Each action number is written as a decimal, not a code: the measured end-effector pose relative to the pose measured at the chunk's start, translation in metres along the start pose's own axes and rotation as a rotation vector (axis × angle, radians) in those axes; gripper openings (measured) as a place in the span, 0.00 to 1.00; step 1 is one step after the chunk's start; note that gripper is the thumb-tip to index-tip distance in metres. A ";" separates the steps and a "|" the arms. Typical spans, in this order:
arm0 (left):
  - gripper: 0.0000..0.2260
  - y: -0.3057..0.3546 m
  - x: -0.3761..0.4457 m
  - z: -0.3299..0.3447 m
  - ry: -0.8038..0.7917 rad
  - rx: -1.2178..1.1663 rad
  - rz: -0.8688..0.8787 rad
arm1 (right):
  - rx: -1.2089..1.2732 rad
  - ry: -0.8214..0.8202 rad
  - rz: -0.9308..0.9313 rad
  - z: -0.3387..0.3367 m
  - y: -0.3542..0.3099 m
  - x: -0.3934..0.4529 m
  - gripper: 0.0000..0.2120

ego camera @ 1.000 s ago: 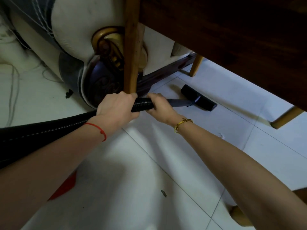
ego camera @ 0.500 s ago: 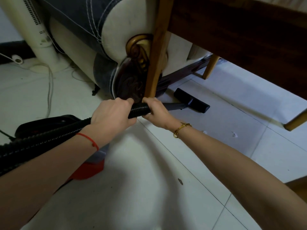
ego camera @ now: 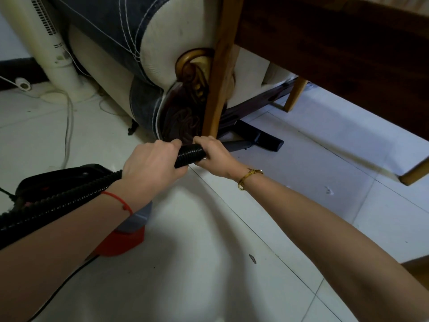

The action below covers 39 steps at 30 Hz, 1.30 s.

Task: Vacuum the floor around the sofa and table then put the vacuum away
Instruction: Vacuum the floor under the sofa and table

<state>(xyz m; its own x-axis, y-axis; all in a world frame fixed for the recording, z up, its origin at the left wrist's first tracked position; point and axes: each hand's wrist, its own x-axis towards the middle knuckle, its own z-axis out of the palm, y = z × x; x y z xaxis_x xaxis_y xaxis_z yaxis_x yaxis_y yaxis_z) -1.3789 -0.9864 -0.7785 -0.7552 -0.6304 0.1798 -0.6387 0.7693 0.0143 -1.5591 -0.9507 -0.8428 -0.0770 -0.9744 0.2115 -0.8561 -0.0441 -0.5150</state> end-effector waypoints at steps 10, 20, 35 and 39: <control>0.13 0.028 0.071 0.033 -0.046 -0.105 0.011 | -0.060 0.027 0.070 -0.023 0.074 0.021 0.12; 0.13 0.060 0.156 0.058 -0.122 -0.226 0.000 | 0.004 0.029 0.112 -0.059 0.146 0.045 0.05; 0.14 0.072 0.180 0.066 -0.132 -0.246 0.008 | -0.102 0.009 0.153 -0.072 0.168 0.053 0.08; 0.14 0.064 0.163 0.060 -0.144 -0.235 -0.004 | -0.079 0.029 0.146 -0.061 0.152 0.043 0.06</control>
<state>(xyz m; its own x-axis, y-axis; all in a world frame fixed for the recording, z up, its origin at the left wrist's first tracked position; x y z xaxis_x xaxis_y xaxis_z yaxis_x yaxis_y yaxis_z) -1.5515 -1.0462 -0.8072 -0.7769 -0.6285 0.0380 -0.6025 0.7595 0.2454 -1.7239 -0.9861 -0.8610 -0.2170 -0.9624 0.1634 -0.8721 0.1159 -0.4755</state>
